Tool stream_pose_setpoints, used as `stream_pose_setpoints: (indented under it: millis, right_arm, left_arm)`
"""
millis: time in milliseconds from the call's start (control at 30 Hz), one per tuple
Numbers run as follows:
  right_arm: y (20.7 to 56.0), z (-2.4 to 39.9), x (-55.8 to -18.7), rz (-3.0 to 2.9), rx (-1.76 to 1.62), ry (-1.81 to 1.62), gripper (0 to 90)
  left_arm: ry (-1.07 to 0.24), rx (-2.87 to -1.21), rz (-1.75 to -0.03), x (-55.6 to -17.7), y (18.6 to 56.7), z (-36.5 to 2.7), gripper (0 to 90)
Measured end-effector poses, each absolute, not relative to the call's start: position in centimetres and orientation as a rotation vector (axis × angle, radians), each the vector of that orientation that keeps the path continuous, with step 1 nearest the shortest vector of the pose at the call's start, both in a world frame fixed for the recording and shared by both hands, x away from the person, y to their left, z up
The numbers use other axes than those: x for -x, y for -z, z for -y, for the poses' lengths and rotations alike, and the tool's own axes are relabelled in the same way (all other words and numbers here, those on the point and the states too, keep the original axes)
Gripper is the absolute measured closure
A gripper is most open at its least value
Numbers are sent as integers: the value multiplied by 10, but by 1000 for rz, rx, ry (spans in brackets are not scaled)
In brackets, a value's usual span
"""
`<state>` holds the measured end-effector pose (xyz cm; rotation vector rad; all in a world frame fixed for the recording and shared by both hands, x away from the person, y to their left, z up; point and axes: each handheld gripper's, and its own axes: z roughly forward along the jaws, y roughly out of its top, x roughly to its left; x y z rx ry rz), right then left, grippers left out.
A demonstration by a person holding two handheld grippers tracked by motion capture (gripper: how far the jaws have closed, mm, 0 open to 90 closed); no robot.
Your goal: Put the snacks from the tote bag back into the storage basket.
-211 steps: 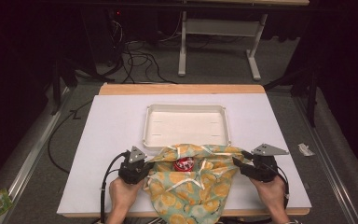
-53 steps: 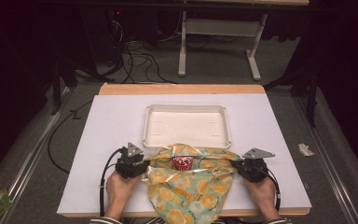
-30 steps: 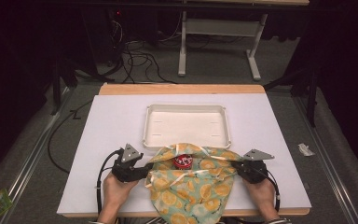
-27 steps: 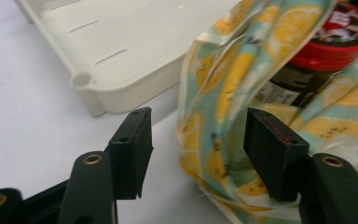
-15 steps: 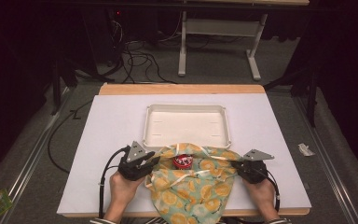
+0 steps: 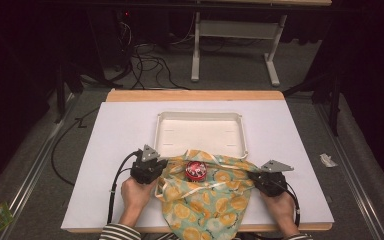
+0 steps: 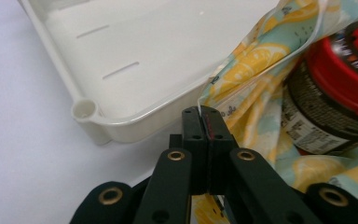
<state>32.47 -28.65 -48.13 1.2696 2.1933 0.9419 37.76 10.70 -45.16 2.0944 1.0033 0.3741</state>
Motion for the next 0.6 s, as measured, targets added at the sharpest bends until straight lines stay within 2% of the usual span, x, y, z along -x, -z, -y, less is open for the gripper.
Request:
stream_pose_setpoints:
  millis: [600]
  right_arm:
    - [481, 287, -325, -2198, -1271, -944, 845]
  left_arm:
    - [-396, -2208, -1046, -377, 470, -110, 894]
